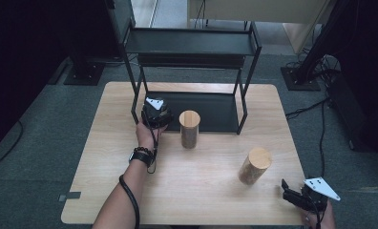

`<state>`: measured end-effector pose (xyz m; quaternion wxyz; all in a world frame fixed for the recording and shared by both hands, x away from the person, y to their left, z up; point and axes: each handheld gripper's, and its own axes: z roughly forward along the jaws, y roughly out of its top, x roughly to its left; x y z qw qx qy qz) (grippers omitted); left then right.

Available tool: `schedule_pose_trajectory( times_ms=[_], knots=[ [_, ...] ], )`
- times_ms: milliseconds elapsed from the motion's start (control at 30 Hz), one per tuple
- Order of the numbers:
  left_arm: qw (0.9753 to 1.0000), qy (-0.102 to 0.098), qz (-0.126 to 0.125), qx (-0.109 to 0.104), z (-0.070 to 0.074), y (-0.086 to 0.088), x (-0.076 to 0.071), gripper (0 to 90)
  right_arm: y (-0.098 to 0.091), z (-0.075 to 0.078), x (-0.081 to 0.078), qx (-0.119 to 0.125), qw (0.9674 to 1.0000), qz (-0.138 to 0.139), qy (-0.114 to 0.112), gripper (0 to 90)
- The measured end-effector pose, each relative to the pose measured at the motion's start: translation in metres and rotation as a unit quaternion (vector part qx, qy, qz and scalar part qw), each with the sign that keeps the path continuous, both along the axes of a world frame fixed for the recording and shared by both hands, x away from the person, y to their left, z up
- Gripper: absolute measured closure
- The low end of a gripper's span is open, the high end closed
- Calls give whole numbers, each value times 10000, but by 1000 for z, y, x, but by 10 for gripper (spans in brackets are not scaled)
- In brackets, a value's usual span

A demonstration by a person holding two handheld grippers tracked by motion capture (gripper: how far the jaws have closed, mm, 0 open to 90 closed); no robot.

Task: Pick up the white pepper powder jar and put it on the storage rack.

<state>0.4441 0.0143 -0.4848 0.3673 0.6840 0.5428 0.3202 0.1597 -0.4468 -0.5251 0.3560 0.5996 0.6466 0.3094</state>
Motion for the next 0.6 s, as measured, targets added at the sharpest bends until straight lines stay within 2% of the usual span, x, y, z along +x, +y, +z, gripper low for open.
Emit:
schedule_pose_trajectory(
  times_ms=[200, 333, 600],
  knots=[
    [9999, -72, 99, 3, -2, -1, 1, 306, 0, 0, 0, -4, 10000, -2, 3, 56],
    [10000, -37, -5, -9, -3, -2, -4, 220, 0, 0, 0, -18, 10000, 14, 8, 56],
    [9999, -63, 77, -39, -9, 0, -17, 218, 1, 0, 0, -51, 10000, 16, 9, 56]
  ],
)
